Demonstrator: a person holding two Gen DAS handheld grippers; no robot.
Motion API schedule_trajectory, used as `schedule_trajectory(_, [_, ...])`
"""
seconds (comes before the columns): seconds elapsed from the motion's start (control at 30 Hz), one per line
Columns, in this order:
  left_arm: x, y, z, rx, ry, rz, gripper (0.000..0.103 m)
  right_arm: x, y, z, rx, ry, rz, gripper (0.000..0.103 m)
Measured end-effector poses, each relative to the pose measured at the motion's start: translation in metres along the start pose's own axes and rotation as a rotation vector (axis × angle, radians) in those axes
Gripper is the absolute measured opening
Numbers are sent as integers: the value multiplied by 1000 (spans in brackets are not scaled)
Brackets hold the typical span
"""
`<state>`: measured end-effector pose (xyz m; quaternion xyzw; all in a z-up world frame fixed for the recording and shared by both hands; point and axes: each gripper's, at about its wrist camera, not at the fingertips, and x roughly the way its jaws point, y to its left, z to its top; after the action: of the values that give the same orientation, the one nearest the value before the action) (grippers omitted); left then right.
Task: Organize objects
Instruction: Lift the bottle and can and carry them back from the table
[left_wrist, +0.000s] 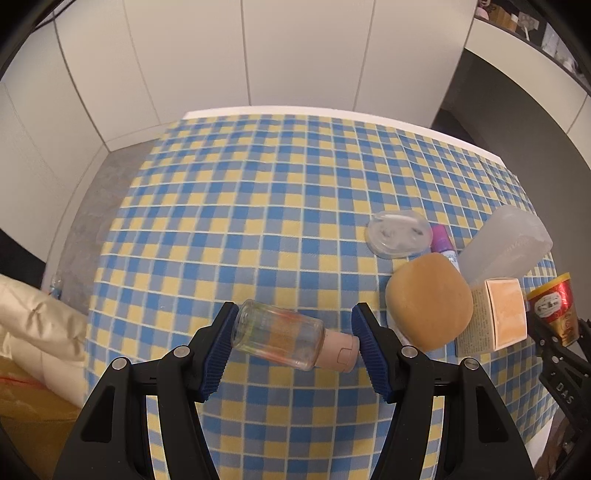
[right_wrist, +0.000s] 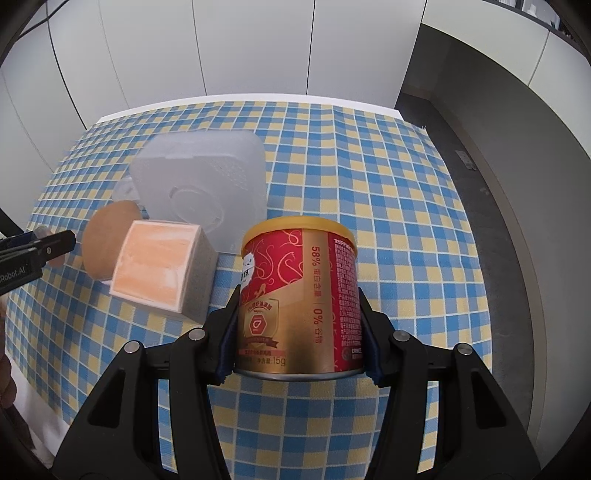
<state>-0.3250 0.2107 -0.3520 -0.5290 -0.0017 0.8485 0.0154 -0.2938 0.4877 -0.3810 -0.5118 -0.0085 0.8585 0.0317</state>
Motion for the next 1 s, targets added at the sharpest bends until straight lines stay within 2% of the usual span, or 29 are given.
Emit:
schedule_trajectory(0.33, [-43,8,12,-45,-22,31,64,-54,4,23,0,-40,-12,56])
schedule_trajectory(0.6, [-99,7,24,-46,-72,47,64,-124,11,30,0,-84,-19,56])
schedule_trajectory(1.0, [-182,22,55,-75,-92,83,64,-204,21,67,-17,-126,-12,56])
